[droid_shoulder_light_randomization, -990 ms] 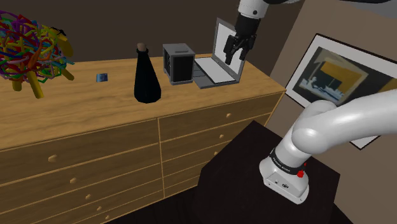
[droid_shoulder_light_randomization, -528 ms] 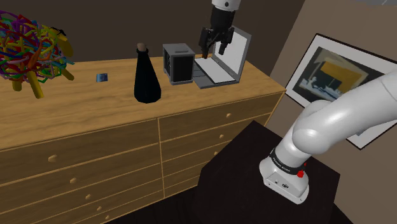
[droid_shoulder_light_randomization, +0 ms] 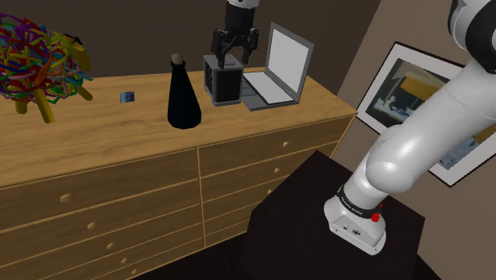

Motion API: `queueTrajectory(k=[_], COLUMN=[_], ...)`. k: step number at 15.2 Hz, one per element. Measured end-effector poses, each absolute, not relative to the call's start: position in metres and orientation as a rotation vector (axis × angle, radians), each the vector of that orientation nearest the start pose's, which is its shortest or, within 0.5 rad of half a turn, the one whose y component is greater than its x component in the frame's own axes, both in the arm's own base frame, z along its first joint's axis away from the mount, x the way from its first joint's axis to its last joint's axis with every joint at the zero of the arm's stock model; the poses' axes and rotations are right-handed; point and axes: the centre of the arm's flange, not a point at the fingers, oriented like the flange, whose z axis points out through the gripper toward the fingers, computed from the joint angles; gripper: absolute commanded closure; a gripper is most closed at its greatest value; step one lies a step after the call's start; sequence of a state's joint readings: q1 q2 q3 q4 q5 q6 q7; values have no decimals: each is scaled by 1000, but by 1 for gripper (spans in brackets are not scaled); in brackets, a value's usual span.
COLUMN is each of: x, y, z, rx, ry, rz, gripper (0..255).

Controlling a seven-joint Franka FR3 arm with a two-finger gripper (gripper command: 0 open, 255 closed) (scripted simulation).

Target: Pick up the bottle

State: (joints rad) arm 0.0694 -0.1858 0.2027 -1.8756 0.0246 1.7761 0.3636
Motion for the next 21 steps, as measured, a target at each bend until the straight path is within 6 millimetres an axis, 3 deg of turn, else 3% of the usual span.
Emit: queueTrajectory(k=[13, 21], x=[620, 627], y=[251, 257], z=[611, 574], rx=[-3122, -3122], ry=[183, 187], rz=[-182, -185], gripper=[0, 0])
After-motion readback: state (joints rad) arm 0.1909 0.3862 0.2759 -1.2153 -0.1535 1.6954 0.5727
